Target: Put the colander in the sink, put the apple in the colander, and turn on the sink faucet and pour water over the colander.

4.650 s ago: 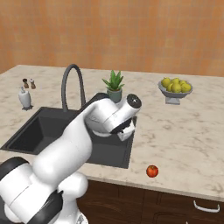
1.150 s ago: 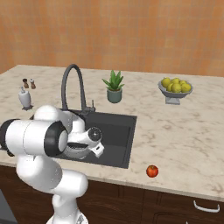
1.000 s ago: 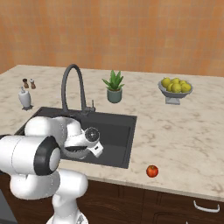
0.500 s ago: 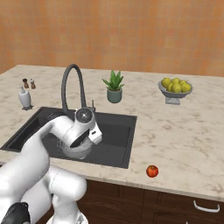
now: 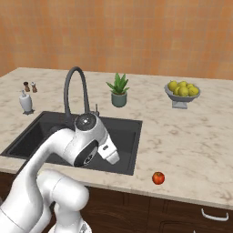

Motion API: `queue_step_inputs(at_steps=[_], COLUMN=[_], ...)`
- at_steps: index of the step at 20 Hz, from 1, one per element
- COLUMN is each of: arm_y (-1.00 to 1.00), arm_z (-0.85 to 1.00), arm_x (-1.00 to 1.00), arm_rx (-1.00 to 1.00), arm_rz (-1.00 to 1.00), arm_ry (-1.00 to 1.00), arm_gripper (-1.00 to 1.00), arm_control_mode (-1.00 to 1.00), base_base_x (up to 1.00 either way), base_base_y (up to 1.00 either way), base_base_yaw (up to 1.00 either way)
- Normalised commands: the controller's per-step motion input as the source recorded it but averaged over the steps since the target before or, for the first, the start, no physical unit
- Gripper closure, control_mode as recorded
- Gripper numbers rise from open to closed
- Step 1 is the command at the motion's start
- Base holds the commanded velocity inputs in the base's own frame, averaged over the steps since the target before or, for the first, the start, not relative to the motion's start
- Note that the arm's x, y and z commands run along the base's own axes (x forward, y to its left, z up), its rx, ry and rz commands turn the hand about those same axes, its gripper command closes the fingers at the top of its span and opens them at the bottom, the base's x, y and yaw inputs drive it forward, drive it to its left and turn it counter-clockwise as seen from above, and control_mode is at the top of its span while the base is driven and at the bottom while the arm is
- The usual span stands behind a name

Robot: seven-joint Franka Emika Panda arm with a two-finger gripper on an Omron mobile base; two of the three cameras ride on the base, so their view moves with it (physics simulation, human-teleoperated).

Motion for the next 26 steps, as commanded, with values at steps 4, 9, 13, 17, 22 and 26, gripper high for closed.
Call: queue_step_inputs(at_steps=[4, 9, 13, 17, 22, 26], arm_y=[-1.0, -0.88, -0.04, -0.61, -0.89, -0.18], arm_z=[-0.24, -0.11, 0.0, -0.17, -0.32, -0.51], arm_x=[-1.0, -0.42, 0.18, 0.52, 0.57, 0.13], arm_rx=[-0.05, 0.0, 0.0, 0.0, 0.0, -0.04], arm_rz=[0.05, 0.04, -0.01, 0.06, 0.11, 0.07], arm_ry=[0.29, 0.4, 0.02, 0.0, 0.04, 0.12], arm_gripper=[-1.0, -1.0, -1.0, -1.0, -1.0, -1.0], arm_control_mode=[-1.0, -1.0, -1.0, -1.0, -1.0, -1.0], base_base_x=[0.0, 0.0, 0.0, 0.0, 0.0, 0.0], base_base_y=[0.0, 0.0, 0.0, 0.0, 0.0, 0.0], base_base_yaw=[0.0, 0.0, 0.0, 0.0, 0.0, 0.0])
